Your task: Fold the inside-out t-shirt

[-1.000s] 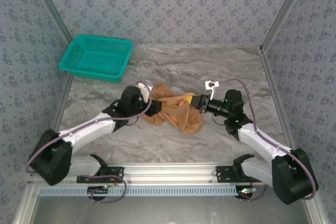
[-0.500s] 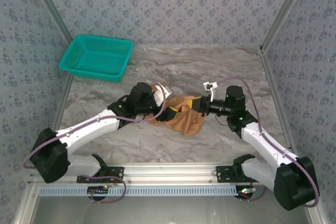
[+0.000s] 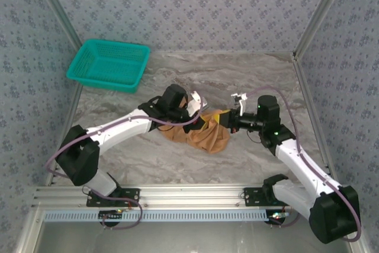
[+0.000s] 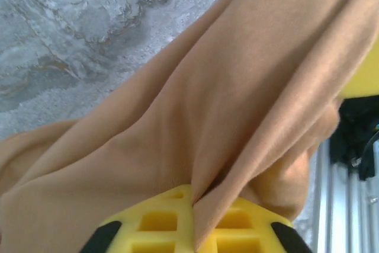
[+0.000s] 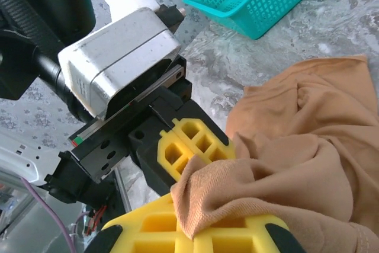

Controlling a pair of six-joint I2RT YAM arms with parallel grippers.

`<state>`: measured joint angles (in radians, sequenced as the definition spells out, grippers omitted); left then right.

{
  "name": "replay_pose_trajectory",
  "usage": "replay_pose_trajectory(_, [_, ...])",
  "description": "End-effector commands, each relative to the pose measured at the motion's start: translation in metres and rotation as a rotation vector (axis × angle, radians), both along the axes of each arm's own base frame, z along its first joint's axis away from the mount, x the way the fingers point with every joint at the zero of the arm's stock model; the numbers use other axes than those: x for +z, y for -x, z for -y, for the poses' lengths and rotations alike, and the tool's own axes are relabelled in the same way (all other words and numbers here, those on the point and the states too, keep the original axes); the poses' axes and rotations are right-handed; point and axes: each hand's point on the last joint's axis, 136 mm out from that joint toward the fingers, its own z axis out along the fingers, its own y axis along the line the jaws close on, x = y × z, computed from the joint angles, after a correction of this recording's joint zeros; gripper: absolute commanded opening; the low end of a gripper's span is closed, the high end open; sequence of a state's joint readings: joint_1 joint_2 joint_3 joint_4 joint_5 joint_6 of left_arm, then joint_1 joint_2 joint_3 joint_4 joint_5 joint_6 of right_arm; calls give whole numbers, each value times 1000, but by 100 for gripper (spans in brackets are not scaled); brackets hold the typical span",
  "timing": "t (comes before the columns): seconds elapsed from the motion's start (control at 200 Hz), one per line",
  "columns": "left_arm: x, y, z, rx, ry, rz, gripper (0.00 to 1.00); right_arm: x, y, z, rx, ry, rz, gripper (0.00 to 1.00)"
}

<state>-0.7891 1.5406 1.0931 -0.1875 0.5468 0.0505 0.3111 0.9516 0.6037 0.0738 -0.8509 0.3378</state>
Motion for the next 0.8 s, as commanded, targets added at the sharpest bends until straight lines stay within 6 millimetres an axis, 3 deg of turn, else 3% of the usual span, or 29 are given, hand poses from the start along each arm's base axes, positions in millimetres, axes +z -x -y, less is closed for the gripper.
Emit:
replay_pose_trajectory(0.0, [31, 1, -4, -4, 107, -74, 0, 14, -6, 15, -73, 76, 85, 0])
replay_pose_trajectory(0.08, [64, 10, -4, -20, 264, -132, 0, 1, -31, 40, -294, 201, 76, 0])
replay_pose_trajectory(0.155, [89, 19, -6, -36, 365, -154, 0, -10, -41, 55, -414, 282, 55, 4])
replay_pose_trajectory(0.26, [105, 25, -10, -40, 431, -191, 0, -14, -51, 71, -563, 359, 27, 17])
replay_pose_trajectory(0.375, [110, 23, -15, -20, 471, -236, 0, -18, -50, 84, -629, 504, 10, 25])
replay_pose_trajectory(0.475, [108, 20, -17, 5, 481, -258, 0, -7, -34, 67, -531, 507, 78, 30])
replay_pose_trajectory(0.59, [104, 15, -18, 37, 469, -264, 0, 9, 3, 24, -275, 354, 190, 33])
replay_pose_trajectory(0.685, [104, 13, -18, 47, 465, -260, 0, 0, 21, 4, -157, 326, 190, 35])
replay_pose_trajectory(0.794, [103, 14, -19, 49, 462, -258, 0, -16, 15, -3, -146, 372, 166, 40])
